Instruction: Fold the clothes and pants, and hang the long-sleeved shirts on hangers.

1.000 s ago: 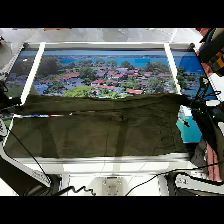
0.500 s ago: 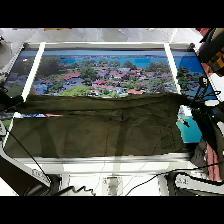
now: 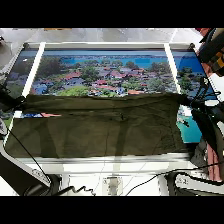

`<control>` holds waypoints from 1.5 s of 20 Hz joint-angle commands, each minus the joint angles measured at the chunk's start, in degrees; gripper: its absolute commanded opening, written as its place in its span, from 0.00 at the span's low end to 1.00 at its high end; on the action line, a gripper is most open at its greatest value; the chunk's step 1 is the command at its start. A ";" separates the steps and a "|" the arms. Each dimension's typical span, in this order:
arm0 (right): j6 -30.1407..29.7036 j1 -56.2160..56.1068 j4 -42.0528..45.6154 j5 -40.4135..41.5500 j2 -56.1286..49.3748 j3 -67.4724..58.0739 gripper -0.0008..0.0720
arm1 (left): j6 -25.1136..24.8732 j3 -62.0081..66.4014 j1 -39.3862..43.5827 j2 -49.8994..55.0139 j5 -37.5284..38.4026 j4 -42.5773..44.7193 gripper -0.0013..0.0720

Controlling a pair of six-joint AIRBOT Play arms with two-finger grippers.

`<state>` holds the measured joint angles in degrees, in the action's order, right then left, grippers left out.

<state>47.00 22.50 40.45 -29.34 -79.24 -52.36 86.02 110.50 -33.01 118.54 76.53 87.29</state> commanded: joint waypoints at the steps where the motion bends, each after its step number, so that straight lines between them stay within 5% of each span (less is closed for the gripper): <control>1: 0.50 -0.04 -0.66 0.09 0.02 -0.02 0.05 | 0.09 0.57 -0.04 -0.42 -0.04 0.68 0.06; 10: 1.64 -0.04 -3.80 4.31 0.02 -3.50 0.05 | 0.85 9.90 0.17 -8.50 -7.61 -3.76 0.06; 16: 3.63 -0.04 -3.78 7.56 -3.30 -3.65 0.05 | -1.01 1.77 0.02 -10.14 3.52 7.28 0.06; 17: 3.61 -0.04 -3.78 7.45 -4.44 -3.65 0.05 | -1.01 -0.44 -0.02 -9.64 3.56 7.39 0.12; 18: 3.61 -0.04 -3.80 7.04 -5.29 -3.65 0.10 | -0.98 -1.81 -0.02 -8.92 3.52 7.28 0.49; 19: 3.56 -0.04 -3.78 6.34 -5.90 -3.67 0.40 | -0.55 -2.36 0.13 -8.20 3.56 6.99 1.00; 20: 3.58 -0.04 -3.78 6.10 -6.08 -3.67 0.71 | 0.15 -2.36 0.44 -7.63 3.67 6.99 0.97; 21: 3.56 -0.04 -3.76 5.55 -5.88 -3.78 0.74 | 0.13 -2.36 0.63 -7.58 3.65 7.06 0.97; 23: 3.58 0.02 -3.61 4.37 -5.29 -4.68 0.74 | 0.13 -2.32 1.03 -8.35 3.48 7.26 0.93; 24: 3.58 0.02 -3.50 3.30 -4.92 -5.62 0.74 | 0.11 -2.32 1.03 -9.14 3.48 7.26 0.82; 27: 4.22 0.13 -0.79 -0.52 -2.54 -8.92 0.74 | 0.07 -2.32 1.01 -12.74 3.21 7.26 0.79; 30: 10.93 1.68 7.91 -7.19 1.81 -11.43 0.70 | -1.88 -2.32 1.22 -17.88 2.93 6.93 0.43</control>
<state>53.17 23.18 41.56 -30.30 -80.47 -61.52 85.84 108.25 -32.01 104.57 79.70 94.59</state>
